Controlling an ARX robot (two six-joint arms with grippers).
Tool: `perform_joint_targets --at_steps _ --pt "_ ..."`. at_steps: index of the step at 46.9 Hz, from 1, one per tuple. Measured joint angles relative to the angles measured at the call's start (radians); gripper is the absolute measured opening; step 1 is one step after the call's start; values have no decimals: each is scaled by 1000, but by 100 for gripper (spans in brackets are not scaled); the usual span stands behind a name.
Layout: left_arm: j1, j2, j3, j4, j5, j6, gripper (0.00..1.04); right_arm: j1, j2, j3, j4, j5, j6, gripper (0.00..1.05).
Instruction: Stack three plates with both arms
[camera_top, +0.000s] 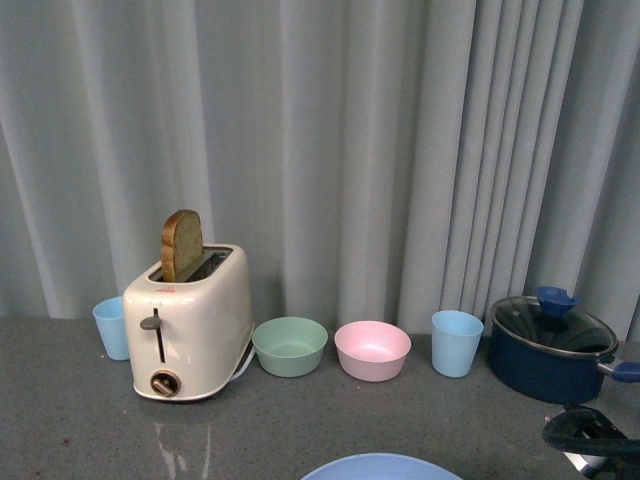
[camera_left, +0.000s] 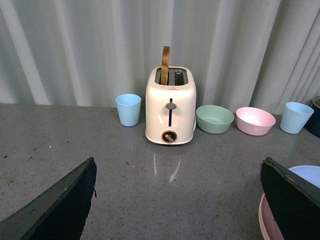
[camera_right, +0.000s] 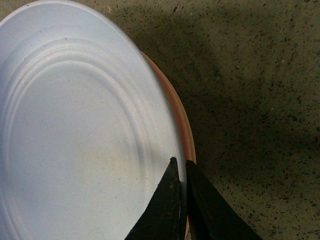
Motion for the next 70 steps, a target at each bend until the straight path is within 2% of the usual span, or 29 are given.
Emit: perform_joint_targets --at_steps 13,14,31,37,39,43,49,52,57,62,68,69,70 --pt "0 0 0 0 0 0 98 8 11 4 -20 22 0 3" --pt "0 0 0 0 0 0 98 6 11 4 -23 23 0 6" --pt "0 0 0 0 0 0 98 -29 -13 7 -51 18 -2 66" --pt "0 0 0 0 0 0 98 -74 -83 -6 -80 3 -14 94" --pt "0 0 0 0 0 0 98 -95 -111 -19 -90 3 -16 99" --pt "0 0 0 0 0 0 98 -153 -172 -49 -103 25 -17 97" --pt "0 0 0 0 0 0 98 -258 -258 -90 -86 164 -29 97" --pt "0 0 0 0 0 0 98 -336 -330 -114 -80 252 -36 97" --pt "0 0 0 0 0 0 98 -463 -511 -150 -93 309 -45 97" --pt "0 0 0 0 0 0 98 -517 -681 -169 -120 335 -74 97" --pt "0 0 0 0 0 0 98 -554 -926 -189 -190 305 -108 97" --pt "0 0 0 0 0 0 98 -558 -959 -195 -199 295 -111 97" --pt "0 0 0 0 0 0 98 -573 -1003 -221 -148 224 -105 94"
